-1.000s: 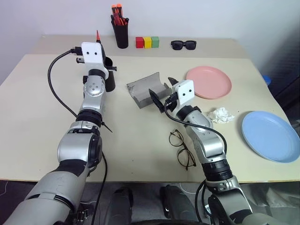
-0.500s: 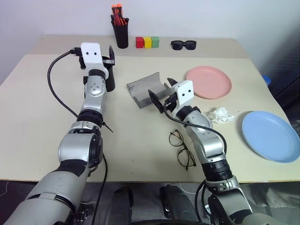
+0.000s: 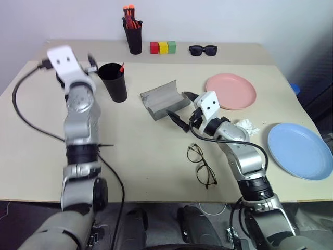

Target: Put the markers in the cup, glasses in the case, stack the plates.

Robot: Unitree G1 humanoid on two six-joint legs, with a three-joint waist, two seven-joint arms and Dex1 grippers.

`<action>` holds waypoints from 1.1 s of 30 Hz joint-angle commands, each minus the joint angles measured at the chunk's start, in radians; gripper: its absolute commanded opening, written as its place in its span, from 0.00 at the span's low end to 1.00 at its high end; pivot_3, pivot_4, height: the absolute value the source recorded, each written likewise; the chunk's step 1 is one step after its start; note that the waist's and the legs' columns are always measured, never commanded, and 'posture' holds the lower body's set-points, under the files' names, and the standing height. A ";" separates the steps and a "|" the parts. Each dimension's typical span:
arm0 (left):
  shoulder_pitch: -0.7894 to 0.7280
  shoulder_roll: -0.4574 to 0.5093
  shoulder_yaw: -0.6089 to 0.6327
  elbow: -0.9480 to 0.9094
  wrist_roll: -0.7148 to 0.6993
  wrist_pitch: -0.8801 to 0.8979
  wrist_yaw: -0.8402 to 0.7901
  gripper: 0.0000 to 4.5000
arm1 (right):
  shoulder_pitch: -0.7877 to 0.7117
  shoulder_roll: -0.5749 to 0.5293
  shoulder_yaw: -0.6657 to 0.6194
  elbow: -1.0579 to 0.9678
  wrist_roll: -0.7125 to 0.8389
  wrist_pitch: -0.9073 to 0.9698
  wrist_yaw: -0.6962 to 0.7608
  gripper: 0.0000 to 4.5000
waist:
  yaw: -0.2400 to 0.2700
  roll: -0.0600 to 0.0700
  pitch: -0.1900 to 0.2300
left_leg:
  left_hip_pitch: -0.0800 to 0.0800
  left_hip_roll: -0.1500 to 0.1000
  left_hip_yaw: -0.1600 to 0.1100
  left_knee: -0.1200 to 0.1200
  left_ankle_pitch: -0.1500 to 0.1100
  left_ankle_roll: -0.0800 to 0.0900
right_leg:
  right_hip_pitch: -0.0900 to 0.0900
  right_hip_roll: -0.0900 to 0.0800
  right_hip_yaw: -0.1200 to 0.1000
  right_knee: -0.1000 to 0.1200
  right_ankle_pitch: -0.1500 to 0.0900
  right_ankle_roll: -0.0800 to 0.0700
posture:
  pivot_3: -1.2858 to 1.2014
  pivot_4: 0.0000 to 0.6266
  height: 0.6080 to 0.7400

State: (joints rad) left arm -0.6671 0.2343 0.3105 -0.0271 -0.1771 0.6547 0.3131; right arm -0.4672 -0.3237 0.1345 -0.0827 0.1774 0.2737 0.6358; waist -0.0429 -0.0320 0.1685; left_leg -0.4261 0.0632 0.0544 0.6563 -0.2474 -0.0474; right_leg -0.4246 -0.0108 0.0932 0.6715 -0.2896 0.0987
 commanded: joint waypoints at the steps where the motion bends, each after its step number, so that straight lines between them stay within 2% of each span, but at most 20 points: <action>1: 0.055 -0.008 0.006 -0.288 -0.023 0.452 0.035 0.98 | 0.014 -0.086 0.009 -0.059 0.049 0.025 0.142 1.00 | 0.004 0.000 0.000 | -0.001 0.000 -0.002 0.002 0.000 0.000 | 0.001 0.000 -0.002 0.001 0.000 0.000 | 0.52 0.24 0.94; 5: 0.095 -0.041 0.016 -0.432 0.015 0.802 0.046 0.98 | 0.030 -0.167 0.010 -0.045 0.075 0.026 0.251 1.00 | 0.004 -0.001 0.000 | 0.000 -0.001 -0.006 0.006 0.000 0.000 | 0.005 0.000 -0.004 0.001 0.000 0.000 | 0.52 0.24 0.94; 7: 0.097 -0.068 0.038 -0.455 0.035 0.922 0.039 0.98 | 0.029 -0.181 0.009 -0.026 0.065 0.010 0.267 1.00 | 0.001 -0.001 0.000 | 0.002 -0.001 -0.007 0.007 0.000 0.000 | 0.007 0.000 -0.005 0.001 0.000 0.000 | 0.52 0.24 0.94; 11: 0.126 -0.125 0.083 -0.447 0.048 0.960 0.020 0.98 | 0.020 -0.174 0.009 0.001 0.051 -0.013 0.267 1.00 | -0.001 -0.001 0.000 | 0.003 -0.001 -0.009 0.007 0.000 0.000 | 0.009 0.000 -0.007 0.001 0.000 0.000 | 0.52 0.24 0.94; 14: 0.125 -0.161 0.136 -0.414 0.061 0.960 0.002 0.79 | 0.024 -0.161 0.013 0.001 0.047 -0.018 0.257 1.00 | 0.001 -0.001 0.000 | 0.003 -0.001 -0.009 0.007 0.000 0.000 | 0.010 0.000 -0.007 0.001 0.000 0.000 | 0.52 0.24 0.94; 20: 0.086 -0.181 0.212 -0.353 0.082 0.960 -0.032 0.10 | 0.058 -0.147 0.018 -0.024 0.038 -0.022 0.236 1.00 | 0.001 0.001 0.000 | 0.007 -0.001 -0.009 0.006 0.000 0.000 | 0.013 0.000 -0.007 0.000 0.000 0.000 | 0.52 0.24 0.94; 21: 0.075 -0.180 0.214 -0.354 0.086 0.952 -0.039 0.01 | 0.062 -0.146 0.017 -0.029 0.039 -0.019 0.232 1.00 | 0.001 0.001 0.000 | 0.008 -0.001 -0.009 0.006 0.000 0.000 | 0.014 0.000 -0.007 0.000 0.000 0.000 | 0.52 0.24 0.94; 22: 0.065 -0.184 0.217 -0.357 0.088 0.923 -0.044 0.01 | 0.062 -0.143 0.016 -0.032 0.040 -0.017 0.228 1.00 | 0.001 0.001 0.000 | 0.009 -0.001 -0.009 0.006 0.000 0.000 | 0.016 0.000 -0.007 -0.001 0.000 0.000 | 0.52 0.24 0.94; 26: 0.057 -0.151 0.187 -0.372 0.087 0.623 -0.077 0.01 | 0.055 -0.123 0.015 -0.022 0.031 -0.027 0.200 1.00 | 0.001 -0.001 0.000 | 0.009 -0.001 -0.010 0.006 0.000 0.000 | 0.016 0.000 -0.007 -0.001 0.000 0.000 | 0.52 0.24 0.94; 29: 0.022 -0.114 0.182 -0.343 0.066 0.349 -0.136 0.01 | 0.023 -0.044 -0.009 0.017 0.004 -0.047 0.076 1.00 | 0.000 -0.001 0.000 | 0.009 -0.001 -0.009 0.005 0.000 0.000 | 0.015 0.000 -0.008 -0.002 0.000 -0.001 | 0.52 0.24 0.94; 33: -0.034 0.008 0.019 -0.181 0.168 0.021 -0.184 0.01 | -0.015 0.116 -0.051 0.055 -0.016 -0.045 -0.137 1.00 | 0.003 -0.001 0.000 | 0.009 0.000 -0.009 0.005 0.000 0.000 | 0.015 0.000 -0.008 -0.002 0.001 -0.002 | 0.52 0.24 0.94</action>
State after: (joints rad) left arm -0.6758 0.2277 0.3844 -0.2381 -0.0444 0.7892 0.1440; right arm -0.4609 -0.2283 0.1053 -0.0210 0.1688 0.2466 0.5660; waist -0.0404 -0.0325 0.1689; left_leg -0.4176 0.0627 0.0455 0.6610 -0.2477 -0.0476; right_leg -0.4096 -0.0111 0.0855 0.6691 -0.2887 0.0972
